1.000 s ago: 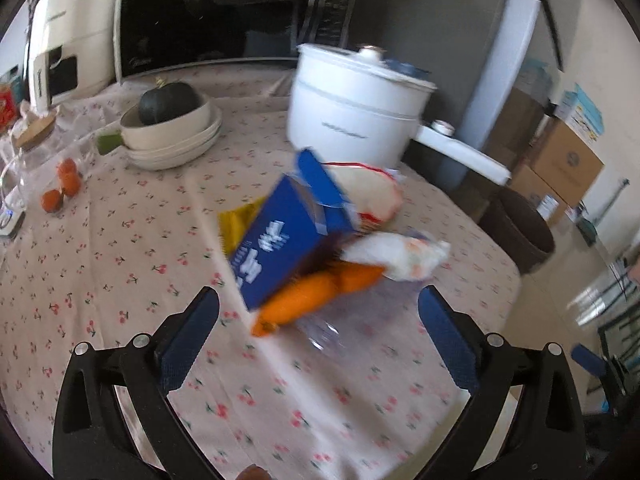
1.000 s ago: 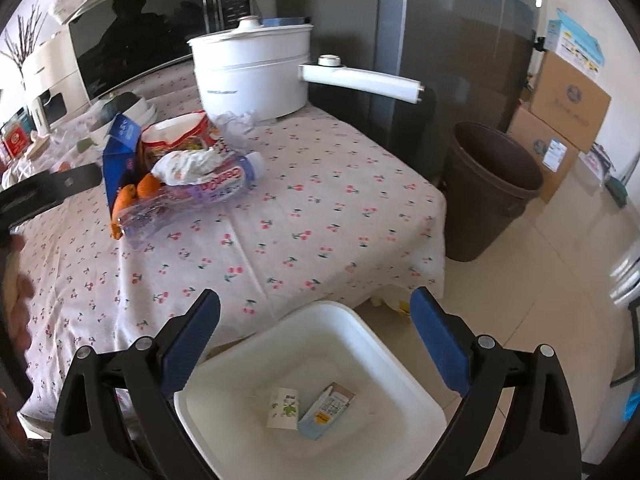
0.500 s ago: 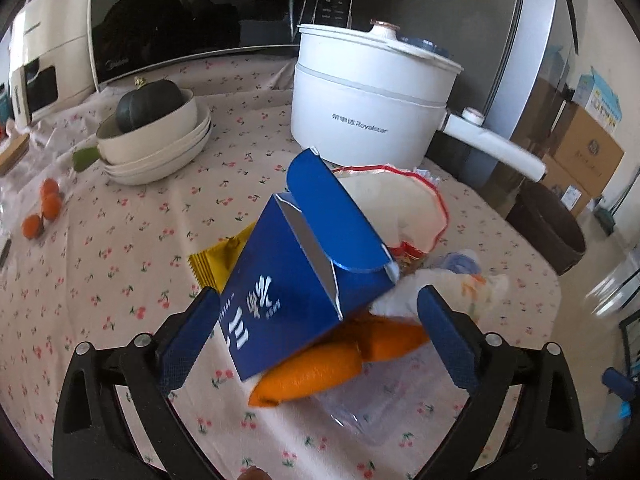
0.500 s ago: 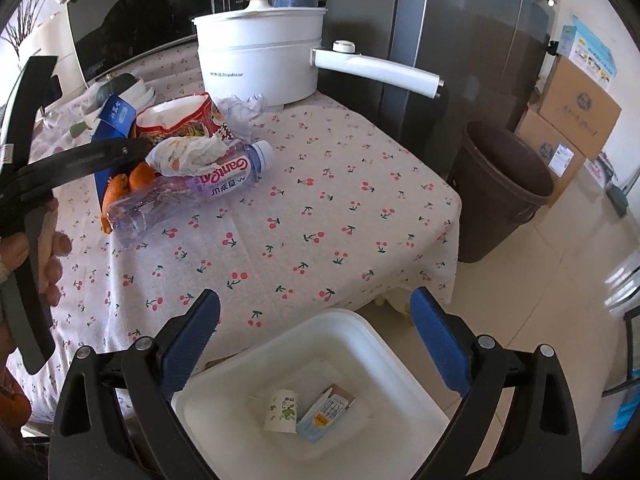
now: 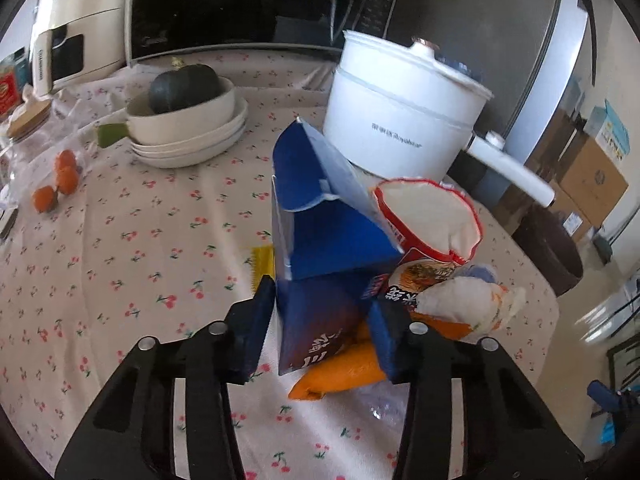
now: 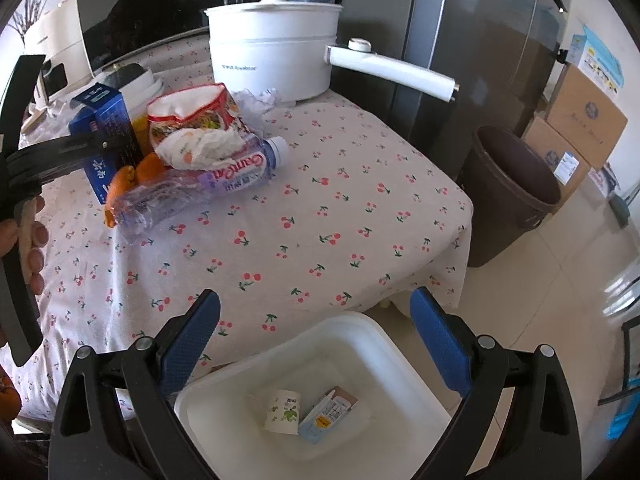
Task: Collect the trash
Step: 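Grasp the blue carton with the left gripper and lift it, then carry the blue carton to the white bin and open the left gripper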
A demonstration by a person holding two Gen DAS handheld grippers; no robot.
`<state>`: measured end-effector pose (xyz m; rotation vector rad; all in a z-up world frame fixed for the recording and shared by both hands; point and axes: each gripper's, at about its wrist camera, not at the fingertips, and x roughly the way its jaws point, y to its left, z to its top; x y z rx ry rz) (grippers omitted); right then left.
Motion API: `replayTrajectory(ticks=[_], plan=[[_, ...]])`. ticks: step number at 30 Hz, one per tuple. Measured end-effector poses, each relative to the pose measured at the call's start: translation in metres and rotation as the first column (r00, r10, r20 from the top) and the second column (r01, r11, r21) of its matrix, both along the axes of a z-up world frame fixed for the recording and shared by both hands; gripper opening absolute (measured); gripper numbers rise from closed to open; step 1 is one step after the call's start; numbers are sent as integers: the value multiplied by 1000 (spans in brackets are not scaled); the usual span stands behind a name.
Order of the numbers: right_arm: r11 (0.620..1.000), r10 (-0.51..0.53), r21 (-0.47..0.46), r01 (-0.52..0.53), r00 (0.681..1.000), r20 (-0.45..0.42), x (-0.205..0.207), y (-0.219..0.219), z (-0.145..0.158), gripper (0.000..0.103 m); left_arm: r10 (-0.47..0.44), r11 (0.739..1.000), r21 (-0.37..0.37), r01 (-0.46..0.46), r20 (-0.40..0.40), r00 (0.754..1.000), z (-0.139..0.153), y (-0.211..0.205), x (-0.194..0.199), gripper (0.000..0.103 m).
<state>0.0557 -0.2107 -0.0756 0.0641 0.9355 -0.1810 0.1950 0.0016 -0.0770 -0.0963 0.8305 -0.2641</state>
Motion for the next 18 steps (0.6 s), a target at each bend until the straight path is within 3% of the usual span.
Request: replayTrajectory(ticks=[9, 14, 18], plan=[[992, 123, -18, -122, 984, 128, 10, 12, 25, 93, 47, 984, -173, -39, 44, 998, 44, 34, -49, 37], [983, 173, 38, -181, 972, 157, 34, 8, 31, 93, 37, 981, -190, -23, 67, 997, 65, 39, -82, 37], [960, 281, -46, -277, 944, 175, 53, 20, 32, 93, 19, 979, -205, -3, 76, 997, 71, 44, -102, 37]])
